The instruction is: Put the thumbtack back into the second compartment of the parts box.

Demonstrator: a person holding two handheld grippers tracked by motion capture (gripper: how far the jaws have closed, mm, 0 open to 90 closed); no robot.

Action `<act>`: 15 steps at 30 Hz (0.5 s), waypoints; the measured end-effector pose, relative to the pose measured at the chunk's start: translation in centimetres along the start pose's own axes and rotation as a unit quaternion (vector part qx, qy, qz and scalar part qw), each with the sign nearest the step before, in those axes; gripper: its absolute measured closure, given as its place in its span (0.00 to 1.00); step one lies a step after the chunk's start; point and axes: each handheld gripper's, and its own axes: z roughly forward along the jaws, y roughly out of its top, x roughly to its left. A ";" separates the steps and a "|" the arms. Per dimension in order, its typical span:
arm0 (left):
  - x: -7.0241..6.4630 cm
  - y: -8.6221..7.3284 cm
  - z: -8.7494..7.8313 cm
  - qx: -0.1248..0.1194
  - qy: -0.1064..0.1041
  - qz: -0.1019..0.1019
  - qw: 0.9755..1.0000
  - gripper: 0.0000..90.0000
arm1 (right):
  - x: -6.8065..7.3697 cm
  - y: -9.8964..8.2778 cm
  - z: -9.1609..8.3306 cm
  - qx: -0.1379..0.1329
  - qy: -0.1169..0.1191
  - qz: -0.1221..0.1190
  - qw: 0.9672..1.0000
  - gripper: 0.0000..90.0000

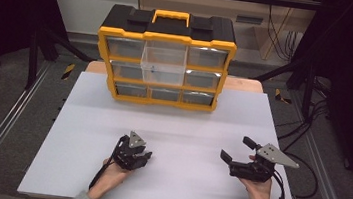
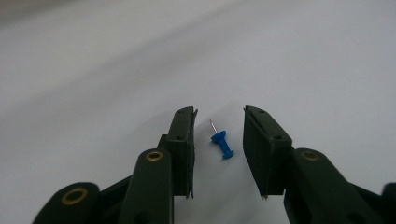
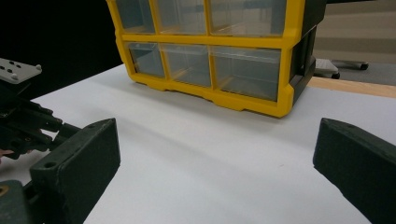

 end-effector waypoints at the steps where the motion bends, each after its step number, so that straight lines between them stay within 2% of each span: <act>1: 0.0 0.0 0.0 0.000 0.002 0.003 1.000 0.72 | 0.0 0.0 0.0 0.000 0.000 0.000 1.000 0.01; 15: -0.3 0.0 0.2 0.012 0.008 0.009 1.000 0.81 | 0.0 0.0 0.0 -0.001 0.000 0.000 1.000 0.01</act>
